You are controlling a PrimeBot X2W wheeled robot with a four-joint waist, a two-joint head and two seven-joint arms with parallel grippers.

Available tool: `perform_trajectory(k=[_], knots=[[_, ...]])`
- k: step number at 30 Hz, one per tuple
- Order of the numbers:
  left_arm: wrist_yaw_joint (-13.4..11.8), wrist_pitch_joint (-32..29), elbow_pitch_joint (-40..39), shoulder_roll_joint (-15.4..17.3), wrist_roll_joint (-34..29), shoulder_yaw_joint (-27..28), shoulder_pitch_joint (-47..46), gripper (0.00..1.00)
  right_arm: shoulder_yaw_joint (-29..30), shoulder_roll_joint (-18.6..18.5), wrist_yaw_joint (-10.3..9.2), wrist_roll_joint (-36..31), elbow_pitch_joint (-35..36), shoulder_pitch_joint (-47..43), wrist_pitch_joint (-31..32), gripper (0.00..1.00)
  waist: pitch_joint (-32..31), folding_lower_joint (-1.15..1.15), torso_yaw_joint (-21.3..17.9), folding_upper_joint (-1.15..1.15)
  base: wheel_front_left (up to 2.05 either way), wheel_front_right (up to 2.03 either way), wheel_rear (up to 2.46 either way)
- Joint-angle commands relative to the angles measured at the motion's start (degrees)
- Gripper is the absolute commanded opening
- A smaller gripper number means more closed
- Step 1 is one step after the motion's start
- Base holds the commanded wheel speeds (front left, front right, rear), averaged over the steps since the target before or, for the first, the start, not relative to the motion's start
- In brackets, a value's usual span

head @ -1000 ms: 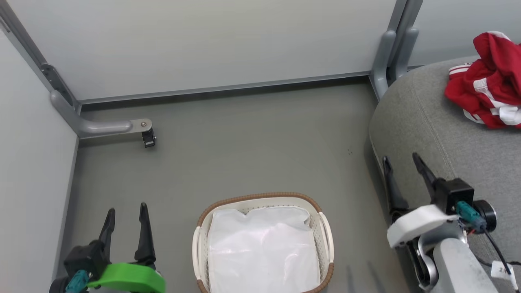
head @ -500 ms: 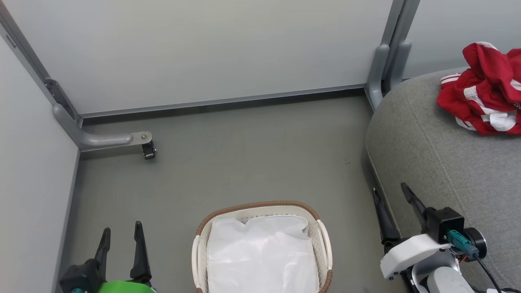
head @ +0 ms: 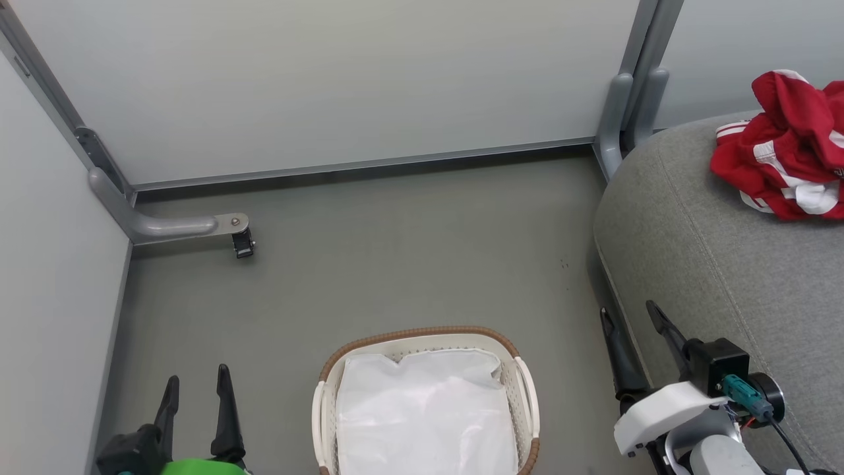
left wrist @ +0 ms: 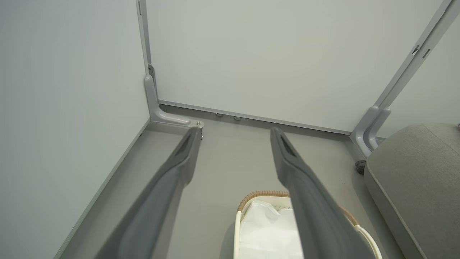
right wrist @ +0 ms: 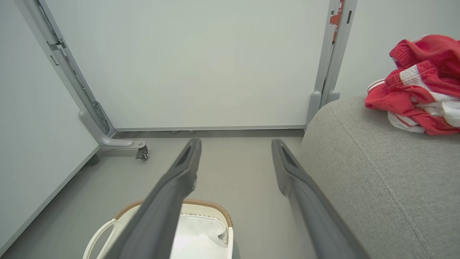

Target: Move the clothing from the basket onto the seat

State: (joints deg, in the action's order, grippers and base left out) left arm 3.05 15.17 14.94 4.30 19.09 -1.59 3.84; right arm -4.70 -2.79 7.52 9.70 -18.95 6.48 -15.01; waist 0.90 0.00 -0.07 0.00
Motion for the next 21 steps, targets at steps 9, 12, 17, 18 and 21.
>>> perform_trajectory(k=[9, 12, 17, 18, 21], knots=[[0.24, -1.42, 2.25, -0.18, 3.94, 0.37, -0.65, 0.00, 0.63, 0.26, 0.01, 4.53, -1.62, -0.79, 1.35, 0.00, -0.02, 0.00, -0.01, 0.00, 0.00, 0.00, 0.00], [0.43, -2.31, 2.08, -0.24, 6.99, 0.72, -1.07, 0.00, 1.10, 0.25, 0.01, 7.97, -1.29, -0.77, 2.25, 0.00, -0.04, 0.00, -0.01, 0.00, 0.00, 0.00, 0.00], [0.72, -3.60, 1.79, -0.32, 11.57, 1.19, -1.70, 0.00, 1.81, 0.22, 0.00, 13.11, -0.80, -0.73, 3.57, 0.00, -0.07, 0.00, 0.00, 0.00, 0.00, 0.00, 0.00], [0.77, -3.88, 1.73, -0.34, 12.58, 1.29, -1.84, 0.00, 1.96, 0.21, 0.00, 14.24, -0.70, -0.72, 3.87, 0.00, -0.07, 0.00, 0.00, 0.00, 0.00, 0.00, 0.00], [0.94, -4.61, 1.58, -0.38, 15.12, 1.55, -2.20, 0.00, 2.35, 0.19, 0.00, 17.11, -0.43, -0.70, 4.61, 0.00, -0.09, 0.00, 0.00, 0.00, 0.00, 0.00, 0.00]])
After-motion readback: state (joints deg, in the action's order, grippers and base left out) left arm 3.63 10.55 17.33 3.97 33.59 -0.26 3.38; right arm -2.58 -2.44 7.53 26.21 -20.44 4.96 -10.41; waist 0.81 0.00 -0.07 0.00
